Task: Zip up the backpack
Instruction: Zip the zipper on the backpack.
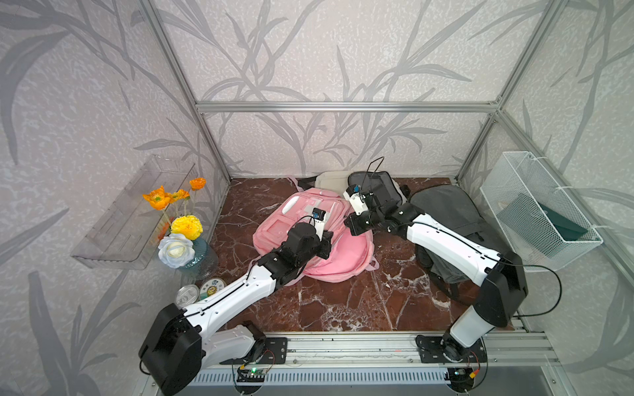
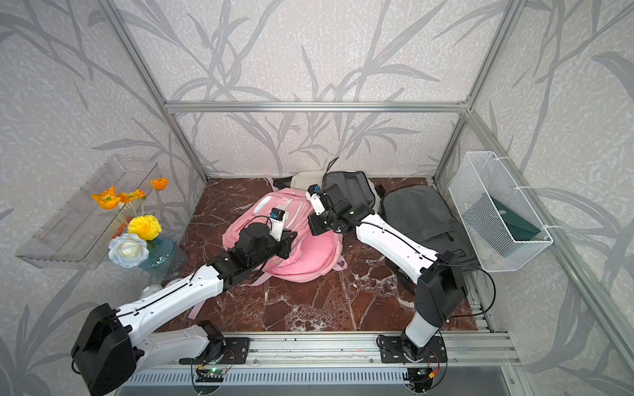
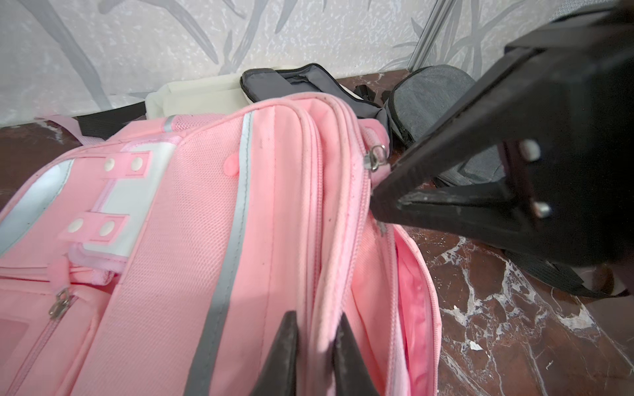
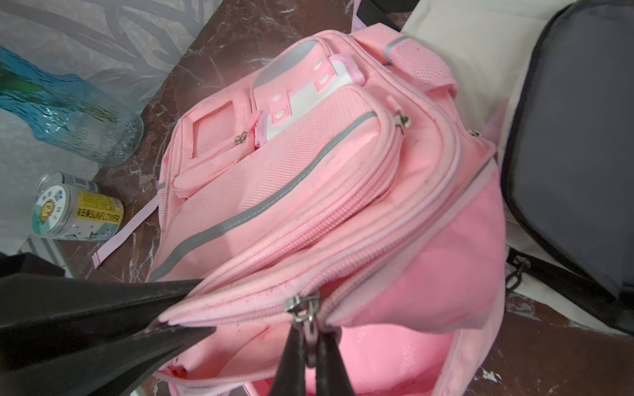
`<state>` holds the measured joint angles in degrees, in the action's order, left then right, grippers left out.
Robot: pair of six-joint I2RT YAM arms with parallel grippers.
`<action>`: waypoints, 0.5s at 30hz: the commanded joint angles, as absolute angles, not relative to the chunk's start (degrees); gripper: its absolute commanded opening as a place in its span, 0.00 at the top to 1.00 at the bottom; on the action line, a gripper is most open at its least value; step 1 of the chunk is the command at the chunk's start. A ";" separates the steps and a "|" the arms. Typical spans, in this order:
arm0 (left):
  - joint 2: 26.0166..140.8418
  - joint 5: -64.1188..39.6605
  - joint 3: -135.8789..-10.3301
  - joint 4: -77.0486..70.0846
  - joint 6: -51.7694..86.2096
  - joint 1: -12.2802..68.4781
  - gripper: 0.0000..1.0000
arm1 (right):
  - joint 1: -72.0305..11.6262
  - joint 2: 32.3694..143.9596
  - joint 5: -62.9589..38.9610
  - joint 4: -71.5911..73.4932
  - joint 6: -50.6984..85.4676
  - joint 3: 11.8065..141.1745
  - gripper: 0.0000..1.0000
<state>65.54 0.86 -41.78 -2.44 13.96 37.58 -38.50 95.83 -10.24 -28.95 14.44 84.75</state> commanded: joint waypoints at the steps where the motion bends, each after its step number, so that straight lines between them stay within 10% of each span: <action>1: 60.07 4.80 -38.57 2.71 15.87 36.76 0.83 | -32.37 97.47 1.22 -27.92 14.69 89.25 1.00; 15: 65.71 2.39 -43.22 2.70 14.70 36.81 0.35 | -45.87 95.40 0.52 -30.54 8.94 91.10 1.00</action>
<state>64.45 2.13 -40.03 2.42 15.77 36.88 -43.68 98.21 0.16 -30.81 10.46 88.51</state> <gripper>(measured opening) 0.644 0.072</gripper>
